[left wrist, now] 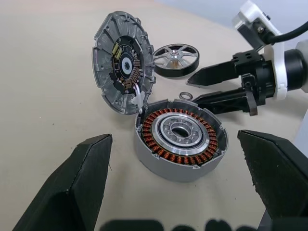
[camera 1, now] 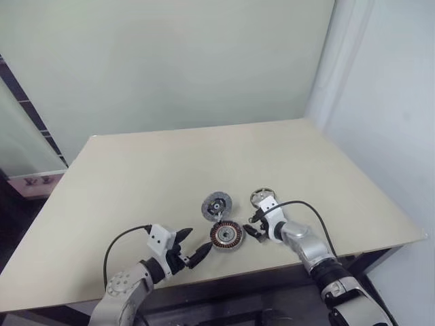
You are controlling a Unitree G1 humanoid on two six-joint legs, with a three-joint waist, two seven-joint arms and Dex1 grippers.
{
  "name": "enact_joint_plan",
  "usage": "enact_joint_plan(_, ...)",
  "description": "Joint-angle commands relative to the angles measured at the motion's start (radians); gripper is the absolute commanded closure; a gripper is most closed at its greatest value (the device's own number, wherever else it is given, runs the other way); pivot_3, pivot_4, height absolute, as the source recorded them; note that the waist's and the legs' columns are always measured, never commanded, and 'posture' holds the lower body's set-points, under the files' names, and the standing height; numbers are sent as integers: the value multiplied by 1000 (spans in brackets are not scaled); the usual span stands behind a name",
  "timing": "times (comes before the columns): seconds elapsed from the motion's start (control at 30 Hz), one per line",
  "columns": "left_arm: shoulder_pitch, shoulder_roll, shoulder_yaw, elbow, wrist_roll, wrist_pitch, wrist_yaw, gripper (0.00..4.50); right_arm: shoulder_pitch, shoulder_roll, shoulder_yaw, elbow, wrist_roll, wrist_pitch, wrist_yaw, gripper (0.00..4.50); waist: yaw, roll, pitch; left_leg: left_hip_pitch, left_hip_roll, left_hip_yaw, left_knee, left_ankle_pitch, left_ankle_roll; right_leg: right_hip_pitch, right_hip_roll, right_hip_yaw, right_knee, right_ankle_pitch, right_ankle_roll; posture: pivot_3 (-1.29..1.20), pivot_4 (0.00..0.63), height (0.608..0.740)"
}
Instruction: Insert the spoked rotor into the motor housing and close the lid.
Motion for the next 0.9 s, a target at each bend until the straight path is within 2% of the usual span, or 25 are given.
enact_joint_plan(0.03, -6, 5, 5, -22, 4, -26, -6, 26, -39, 8, -13, 9, -9, -36, 6, 0, -1, 0, 0, 0, 0, 0, 0, 0, 0, 0, 0, 0, 0, 0, 0, 0, 0, 740)
enact_joint_plan(0.1, -6, 4, 4, -20, 6, -29, -7, 26, -41, 10, -12, 20, -13, -41, 9, 0, -4, 0, 0, 0, 0, 0, 0, 0, 0, 0, 0, 0, 0, 0, 0, 0, 0, 740)
enact_joint_plan(0.17, -7, 3, 4, -18, 9, -31, -9, 0, -41, 12, -12, 27, -16, -45, 11, 372, -7, 0, 0, 0, 0, 0, 0, 0, 0, 0, 0, 0, 0, 0, 0, 0, 0, 740)
enact_joint_plan(0.27, -9, 2, 1, -13, 13, -34, -11, 0, -40, 14, -13, 33, -21, -50, 12, 1247, -13, 0, 0, 0, 0, 0, 0, 0, 0, 0, 0, 0, 0, 0, 0, 0, 0, 740)
enact_joint_plan(0.43, -16, 0, -3, -5, 18, -37, -12, 0, -40, 16, -16, 40, -27, -57, 8, 3142, -14, 0, 0, 0, 0, 0, 0, 0, 0, 0, 1, 1, 0, 0, 0, 0, 0, 740)
enact_joint_plan(0.5, -18, -1, -4, -2, 19, -39, -12, 0, -39, 16, -17, 39, -29, -58, 7, 3693, -14, 0, 0, 0, 0, 0, 0, 0, 0, 0, 1, 1, 0, 0, 0, 0, 0, 740)
enact_joint_plan(0.77, -21, -4, 1, 9, 19, -46, -13, 0, -23, 5, -34, -28, -19, -47, 2, 3685, -14, 0, 0, 0, 0, 0, 0, 0, 0, 0, 1, 1, 0, 0, 0, 0, 0, 740)
enact_joint_plan(0.9, -25, 12, 28, 28, 16, -53, -15, 0, -3, -1, -32, -176, 0, 26, 34, 3685, -13, 0, 0, 0, 0, -1, 0, 0, 0, 0, 2, 2, 1, 0, 1, 0, 0, 740)
